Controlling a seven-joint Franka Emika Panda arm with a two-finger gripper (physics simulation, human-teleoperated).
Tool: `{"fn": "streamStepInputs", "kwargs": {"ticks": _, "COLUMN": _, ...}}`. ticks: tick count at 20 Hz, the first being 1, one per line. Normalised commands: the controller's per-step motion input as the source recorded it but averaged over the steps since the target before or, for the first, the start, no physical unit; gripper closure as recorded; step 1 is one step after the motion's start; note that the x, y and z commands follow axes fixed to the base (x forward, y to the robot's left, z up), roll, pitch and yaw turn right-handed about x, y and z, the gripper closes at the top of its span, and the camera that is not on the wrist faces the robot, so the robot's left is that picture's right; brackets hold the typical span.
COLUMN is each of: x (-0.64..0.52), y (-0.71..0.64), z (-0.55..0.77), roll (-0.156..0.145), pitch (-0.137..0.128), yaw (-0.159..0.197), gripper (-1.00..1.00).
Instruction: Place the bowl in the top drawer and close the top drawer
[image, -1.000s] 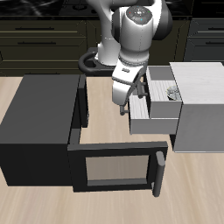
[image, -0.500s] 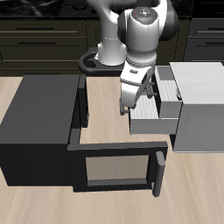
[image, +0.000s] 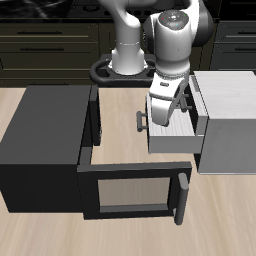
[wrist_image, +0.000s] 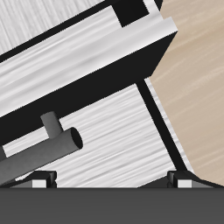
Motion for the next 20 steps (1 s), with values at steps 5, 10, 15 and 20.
{"fn": "streamStepInputs", "kwargs": {"ticks": 5, "x": 0.05, "y": 0.24, "z": 0.00, "roll": 0.030, "pitch": -0.002, "yaw": -0.003, "gripper": -1.00}}
{"fn": "streamStepInputs", "kwargs": {"ticks": 10, "x": 0.04, "y": 0.32, "z": 0.04, "roll": 0.035, "pitch": -0.021, "yaw": -0.027, "gripper": -1.00}}
{"fn": "streamStepInputs", "kwargs": {"ticks": 15, "x": -0.06, "y": 0.29, "z": 0.02, "roll": 0.041, "pitch": -0.021, "yaw": -0.014, "gripper": -1.00}}
{"fn": "streamStepInputs", "kwargs": {"ticks": 20, "x": -0.11, "y": 0.07, "z": -0.03, "roll": 0.019, "pitch": 0.007, "yaw": 0.005, "gripper": -1.00}}
